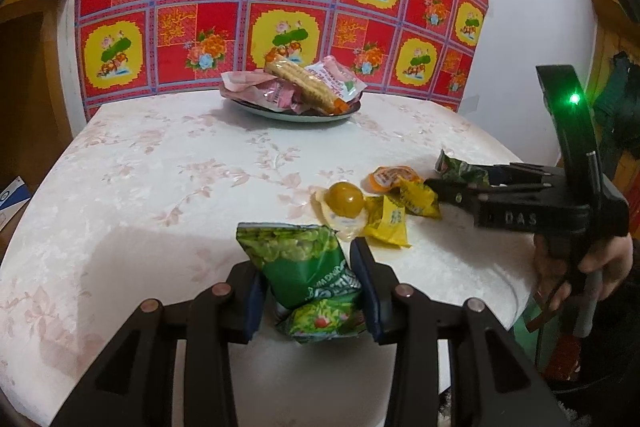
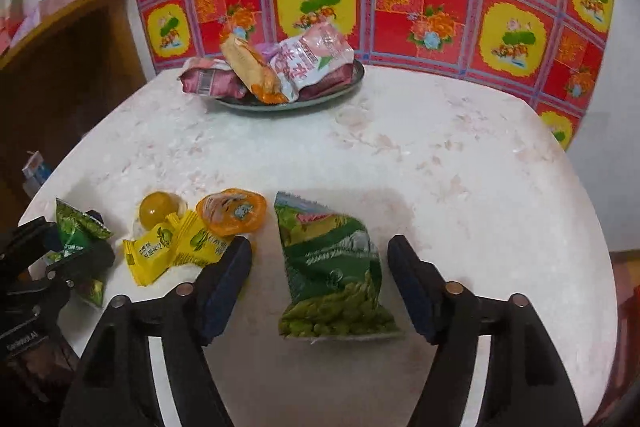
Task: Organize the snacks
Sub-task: 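Carry both green snack bags over the plate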
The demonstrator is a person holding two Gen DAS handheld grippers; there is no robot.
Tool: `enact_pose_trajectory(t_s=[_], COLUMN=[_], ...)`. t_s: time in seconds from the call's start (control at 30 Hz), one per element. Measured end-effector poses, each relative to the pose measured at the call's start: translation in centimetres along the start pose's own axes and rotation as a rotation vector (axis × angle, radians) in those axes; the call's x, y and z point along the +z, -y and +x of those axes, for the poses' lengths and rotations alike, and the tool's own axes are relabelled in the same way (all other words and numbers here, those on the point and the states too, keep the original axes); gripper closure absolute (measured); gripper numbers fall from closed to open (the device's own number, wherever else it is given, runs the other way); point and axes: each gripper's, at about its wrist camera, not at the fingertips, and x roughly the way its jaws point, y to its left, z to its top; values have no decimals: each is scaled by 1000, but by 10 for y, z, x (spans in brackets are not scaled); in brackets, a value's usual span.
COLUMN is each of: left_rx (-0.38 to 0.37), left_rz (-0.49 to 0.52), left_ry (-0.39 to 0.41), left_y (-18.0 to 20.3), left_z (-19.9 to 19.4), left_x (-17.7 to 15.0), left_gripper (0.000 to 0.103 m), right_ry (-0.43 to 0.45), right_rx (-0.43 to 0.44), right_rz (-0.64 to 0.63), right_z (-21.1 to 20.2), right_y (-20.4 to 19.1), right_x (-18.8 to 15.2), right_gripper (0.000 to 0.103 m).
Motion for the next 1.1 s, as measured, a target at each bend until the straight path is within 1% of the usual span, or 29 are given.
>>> enact_pose_trajectory(t_s=[0.03,0.07,0.13,0.23,0.3,0.4,0.47,0.57,0.6,0.67,0.77,0.83,0.87,0.97,1.03,1.1], left_rx=[5,11,18,22,22,9,4,33,38,30,11,6,5,18,29,36], left_rz=[3,7,11,11,6,-38,-78,-55,-56,-56,-45,-46,-46,-28,-6,9], left_ry=[1,2,4,-1,-13,-33,-18,17,25,28,28,43,48,38,27,32], left_y=[1,1,1,1,0,-6,-9,-4,-3,-4,-7,-7,-7,-4,1,4], left_z=[-1,-2,-3,-4,-5,-6,-7,-6,-7,-7,-7,-8,-8,-9,-10,-12], left_x=[0,-1,-1,-2,-3,-2,-4,-7,-8,-9,-8,-11,-11,-10,-8,-6], left_gripper=[62,63,63,62,62,62,62,62,62,62,63,63,63,65,65,65], right_ry=[16,26,40,63,55,43,33,48,60,85,125,154,168,179,174,182], right_rx=[-5,-8,24,4,7,-46,-73,-81,-91,-105,-116,-122,-122,-129,-114,-101], right_rz=[8,24,60,58,52,15,-10,18,23,30,37,38,32,17,20,24], right_z=[-1,-2,-8,-21,-28,-37,-39,-36,-35,-34,-33,-33,-33,-33,-35,-36], right_y=[4,7,14,15,12,5,0,5,6,6,6,6,5,3,3,4], right_x=[-1,-2,-6,-18,-28,-38,-40,-39,-40,-42,-45,-47,-49,-49,-48,-47], right_gripper=[61,63,63,63,63,63,63,61,59,56,55,58,62,63,64,65])
